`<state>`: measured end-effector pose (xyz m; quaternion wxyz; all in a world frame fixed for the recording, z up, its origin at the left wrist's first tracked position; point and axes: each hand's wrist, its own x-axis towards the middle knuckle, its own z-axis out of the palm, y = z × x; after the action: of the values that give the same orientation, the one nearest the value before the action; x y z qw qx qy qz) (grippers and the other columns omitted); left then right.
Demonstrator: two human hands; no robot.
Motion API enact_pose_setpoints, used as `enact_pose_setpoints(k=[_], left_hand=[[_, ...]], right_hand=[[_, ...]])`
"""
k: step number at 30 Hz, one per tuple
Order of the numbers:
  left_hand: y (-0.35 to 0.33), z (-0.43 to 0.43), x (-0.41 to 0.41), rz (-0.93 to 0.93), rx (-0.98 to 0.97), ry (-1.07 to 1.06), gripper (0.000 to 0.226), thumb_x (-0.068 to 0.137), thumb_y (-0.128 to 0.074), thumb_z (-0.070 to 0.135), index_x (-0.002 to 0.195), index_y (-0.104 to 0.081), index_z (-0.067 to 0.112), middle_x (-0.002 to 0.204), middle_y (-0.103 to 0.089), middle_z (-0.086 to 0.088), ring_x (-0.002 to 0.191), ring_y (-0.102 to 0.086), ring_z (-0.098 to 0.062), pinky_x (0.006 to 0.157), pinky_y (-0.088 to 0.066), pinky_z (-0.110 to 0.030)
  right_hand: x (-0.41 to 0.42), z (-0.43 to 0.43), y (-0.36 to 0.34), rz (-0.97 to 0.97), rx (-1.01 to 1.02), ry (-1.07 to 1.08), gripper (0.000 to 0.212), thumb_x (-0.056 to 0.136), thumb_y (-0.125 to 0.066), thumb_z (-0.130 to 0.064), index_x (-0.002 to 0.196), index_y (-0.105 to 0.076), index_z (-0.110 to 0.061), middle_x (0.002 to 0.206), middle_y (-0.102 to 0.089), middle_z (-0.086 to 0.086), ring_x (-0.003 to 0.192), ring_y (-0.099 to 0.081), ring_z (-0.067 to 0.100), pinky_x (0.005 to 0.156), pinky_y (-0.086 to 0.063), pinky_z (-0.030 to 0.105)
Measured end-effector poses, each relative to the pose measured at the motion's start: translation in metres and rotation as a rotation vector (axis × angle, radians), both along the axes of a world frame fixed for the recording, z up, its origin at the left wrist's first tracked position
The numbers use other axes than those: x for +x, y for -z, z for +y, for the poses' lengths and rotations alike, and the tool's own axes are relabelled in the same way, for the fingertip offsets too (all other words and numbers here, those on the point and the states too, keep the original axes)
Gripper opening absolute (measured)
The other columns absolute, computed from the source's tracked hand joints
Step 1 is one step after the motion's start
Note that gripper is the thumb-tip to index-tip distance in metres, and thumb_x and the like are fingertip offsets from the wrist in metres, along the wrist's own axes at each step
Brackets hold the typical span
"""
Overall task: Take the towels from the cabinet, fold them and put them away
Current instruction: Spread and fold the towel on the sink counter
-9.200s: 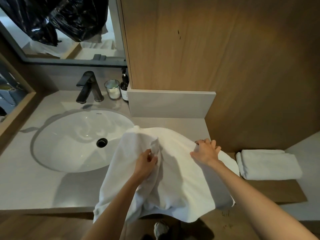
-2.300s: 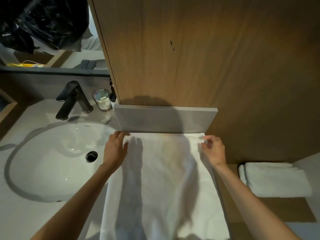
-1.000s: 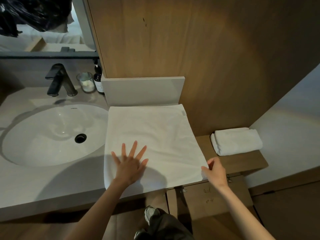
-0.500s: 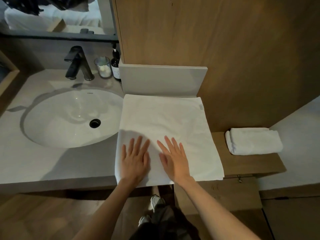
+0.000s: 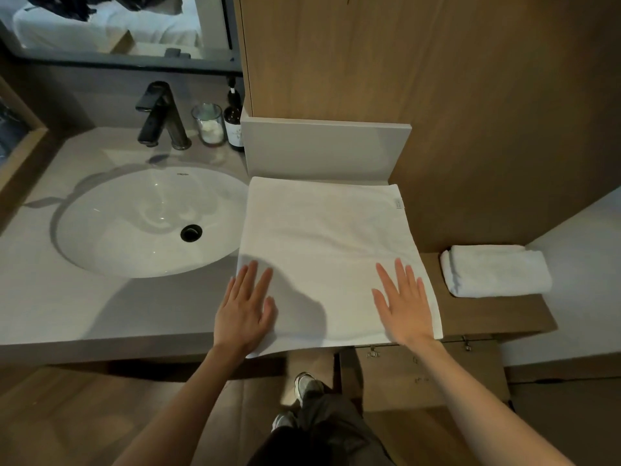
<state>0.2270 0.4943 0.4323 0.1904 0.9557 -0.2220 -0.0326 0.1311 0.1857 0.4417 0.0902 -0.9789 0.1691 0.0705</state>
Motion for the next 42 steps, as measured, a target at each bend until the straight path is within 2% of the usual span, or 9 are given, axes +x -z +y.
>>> enact_pose_setpoints(k=[6, 12, 17, 20, 23, 27, 31, 38, 42], left_hand=[[0.000, 0.001, 0.002, -0.018, 0.017, 0.019, 0.066, 0.094, -0.007, 0.055, 0.154, -0.010, 0.028, 0.161, 0.005, -0.002, 0.147, 0.014, -0.014, 0.121, 0.000, -0.035], [0.002, 0.005, 0.002, -0.037, -0.003, 0.042, 0.064, 0.095, -0.016, 0.053, 0.153, -0.012, 0.028, 0.162, 0.002, -0.007, 0.148, 0.008, -0.019, 0.119, -0.008, -0.039], [0.005, 0.006, 0.003, -0.064, -0.005, 0.040, 0.063, 0.095, -0.021, 0.053, 0.153, -0.014, 0.028, 0.162, -0.002, -0.008, 0.148, 0.000, -0.022, 0.118, -0.013, -0.041], [0.006, 0.007, 0.004, -0.055, -0.017, 0.042, 0.063, 0.095, -0.021, 0.053, 0.153, -0.015, 0.028, 0.161, -0.003, -0.008, 0.149, -0.003, -0.023, 0.117, -0.018, -0.043], [0.004, 0.006, 0.003, -0.064, -0.030, 0.055, 0.063, 0.095, -0.024, 0.051, 0.152, -0.018, 0.026, 0.161, -0.006, -0.009, 0.148, -0.006, -0.024, 0.117, -0.016, -0.043], [0.001, 0.002, 0.004, -0.056, 0.039, 0.029, 0.061, 0.095, -0.021, 0.046, 0.148, -0.031, 0.020, 0.157, -0.018, -0.013, 0.146, -0.014, -0.028, 0.119, -0.011, -0.048], [-0.013, -0.020, 0.013, -0.189, 0.066, -0.004, 0.043, 0.096, -0.035, 0.025, 0.129, -0.056, 0.007, 0.140, -0.048, -0.017, 0.135, -0.039, -0.032, 0.116, -0.023, -0.050], [-0.024, -0.076, 0.048, -0.083, -0.025, 0.080, 0.062, 0.088, -0.050, -0.004, 0.147, -0.031, 0.002, 0.155, -0.028, -0.016, 0.144, -0.024, -0.033, 0.116, -0.019, -0.044], [-0.015, -0.080, 0.068, 0.019, 0.116, 0.088, 0.061, 0.095, -0.009, 0.032, 0.153, -0.005, 0.017, 0.161, 0.001, -0.003, 0.148, 0.006, -0.024, 0.118, 0.007, -0.039]], right_hand=[[0.017, 0.040, -0.023, 0.153, 0.061, -0.012, 0.058, 0.096, -0.006, -0.060, 0.148, 0.017, -0.046, 0.159, 0.023, 0.003, 0.141, 0.020, 0.049, 0.111, 0.009, 0.065], [0.010, 0.073, -0.010, 0.024, -0.013, -0.190, 0.053, 0.095, 0.002, -0.062, 0.147, 0.009, -0.054, 0.160, 0.016, -0.011, 0.147, 0.018, 0.029, 0.116, 0.009, 0.058], [-0.034, 0.006, -0.004, -0.009, -0.029, 0.014, 0.054, 0.094, 0.000, -0.068, 0.146, 0.008, -0.055, 0.161, 0.016, -0.006, 0.148, 0.015, 0.029, 0.121, -0.002, 0.051], [-0.057, -0.011, -0.004, -0.005, 0.168, 0.182, 0.060, 0.090, -0.017, -0.071, 0.144, 0.006, -0.059, 0.160, 0.022, -0.010, 0.149, 0.002, 0.032, 0.117, -0.023, 0.053], [-0.067, -0.011, -0.003, 0.007, 0.163, 0.258, 0.073, 0.085, -0.015, -0.076, 0.148, 0.010, -0.049, 0.160, 0.020, -0.001, 0.143, 0.027, 0.027, 0.115, -0.019, 0.059], [-0.049, -0.001, -0.020, -0.126, 0.094, 0.225, 0.082, 0.088, -0.001, -0.073, 0.151, -0.025, -0.027, 0.162, 0.008, 0.011, 0.146, 0.021, 0.030, 0.118, 0.005, 0.048], [0.000, 0.023, -0.040, -0.244, 0.038, 0.037, 0.058, 0.100, -0.015, -0.045, 0.146, -0.039, -0.017, 0.160, -0.019, 0.010, 0.149, -0.002, 0.026, 0.121, -0.004, 0.047], [0.095, 0.095, -0.035, -0.173, 0.121, -0.276, 0.053, 0.104, -0.026, -0.018, 0.155, -0.013, -0.009, 0.162, -0.010, 0.006, 0.150, -0.002, 0.022, 0.117, 0.011, 0.031], [0.118, 0.101, -0.010, -0.049, 0.093, -0.220, 0.054, 0.104, -0.019, -0.017, 0.155, -0.004, -0.018, 0.163, 0.002, -0.001, 0.150, 0.007, 0.020, 0.117, 0.014, 0.034]])
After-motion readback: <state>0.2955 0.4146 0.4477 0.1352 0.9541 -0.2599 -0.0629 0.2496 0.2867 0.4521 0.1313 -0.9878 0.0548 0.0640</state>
